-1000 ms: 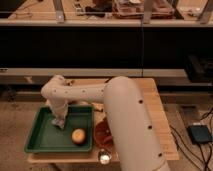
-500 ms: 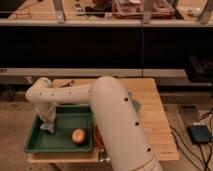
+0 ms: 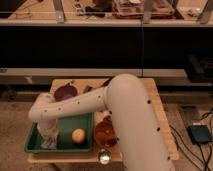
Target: Wipe tray with towel
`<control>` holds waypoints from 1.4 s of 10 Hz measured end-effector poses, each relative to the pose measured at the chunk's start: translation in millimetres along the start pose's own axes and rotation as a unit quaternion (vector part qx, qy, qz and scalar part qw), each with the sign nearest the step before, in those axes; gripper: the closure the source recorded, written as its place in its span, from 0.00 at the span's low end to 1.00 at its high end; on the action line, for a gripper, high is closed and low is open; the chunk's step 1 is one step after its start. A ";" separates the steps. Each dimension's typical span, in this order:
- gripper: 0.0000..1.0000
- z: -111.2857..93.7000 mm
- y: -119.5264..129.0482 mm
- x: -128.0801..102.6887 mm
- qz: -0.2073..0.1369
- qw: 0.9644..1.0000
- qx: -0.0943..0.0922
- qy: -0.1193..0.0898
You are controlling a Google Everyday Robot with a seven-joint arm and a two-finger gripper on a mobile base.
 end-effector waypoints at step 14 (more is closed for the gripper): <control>1.00 -14.5 -35.1 116.7 0.011 0.999 -0.011 0.028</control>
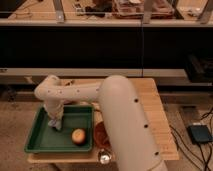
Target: Wipe tray with towel
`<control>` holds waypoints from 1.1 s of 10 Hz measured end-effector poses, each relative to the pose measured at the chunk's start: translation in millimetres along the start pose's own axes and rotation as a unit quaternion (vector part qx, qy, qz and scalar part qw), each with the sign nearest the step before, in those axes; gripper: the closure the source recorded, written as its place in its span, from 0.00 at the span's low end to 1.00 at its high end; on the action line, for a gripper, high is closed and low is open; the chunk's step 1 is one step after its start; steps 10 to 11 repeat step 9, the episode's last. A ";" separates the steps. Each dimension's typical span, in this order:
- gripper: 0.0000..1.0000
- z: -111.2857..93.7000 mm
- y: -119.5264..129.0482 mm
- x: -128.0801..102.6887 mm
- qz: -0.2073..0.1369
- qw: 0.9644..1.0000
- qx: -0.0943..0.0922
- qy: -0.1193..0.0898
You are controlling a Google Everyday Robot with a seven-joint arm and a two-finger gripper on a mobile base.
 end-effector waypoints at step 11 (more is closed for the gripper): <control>1.00 2.8 -41.9 -91.6 -0.036 0.998 0.023 -0.044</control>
